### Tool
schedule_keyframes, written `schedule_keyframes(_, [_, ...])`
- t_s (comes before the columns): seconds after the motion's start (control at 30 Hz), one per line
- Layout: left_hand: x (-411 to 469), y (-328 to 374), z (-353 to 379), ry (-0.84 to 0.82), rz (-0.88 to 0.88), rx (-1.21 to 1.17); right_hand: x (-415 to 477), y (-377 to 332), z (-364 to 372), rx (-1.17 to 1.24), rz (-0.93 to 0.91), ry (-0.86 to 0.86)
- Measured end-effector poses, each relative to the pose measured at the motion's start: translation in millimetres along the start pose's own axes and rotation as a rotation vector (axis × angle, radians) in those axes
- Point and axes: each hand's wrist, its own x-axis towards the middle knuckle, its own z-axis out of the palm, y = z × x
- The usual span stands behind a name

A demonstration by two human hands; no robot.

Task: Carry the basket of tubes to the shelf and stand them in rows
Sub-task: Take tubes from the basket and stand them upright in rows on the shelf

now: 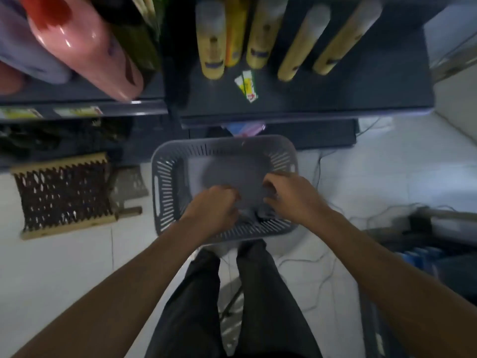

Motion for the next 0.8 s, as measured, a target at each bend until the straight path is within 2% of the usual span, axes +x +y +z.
schedule_keyframes(0.2, [47.7,-18.3,89.1,-0.071,0.177,0.118,36.7,29.5,82.1,-0.191,0.031,-0.256])
schedule_keyframes(0.33, [71.5,-27.8,122.7,-0.139,0.231,0.159,51.4,35.9,108.4,-0.303,-0.012,-0.326])
schedule_keyframes(0.5, [87.9,-28.3,134.9,-0.074,0.278,0.321,62.4,44.1,123.1,-0.372,-0.013,-0.322])
schedule_keyframes(0.63, [90.3,-29.1,120.6,-0.025,0.192,0.352,64.7,42.3,112.5,-0.373,0.011,-0.237])
schedule_keyframes(0.8, [79.9,-29.2,62.4,0.02,0.064,0.293,56.3,22.8,67.4,-0.336,0.042,-0.084])
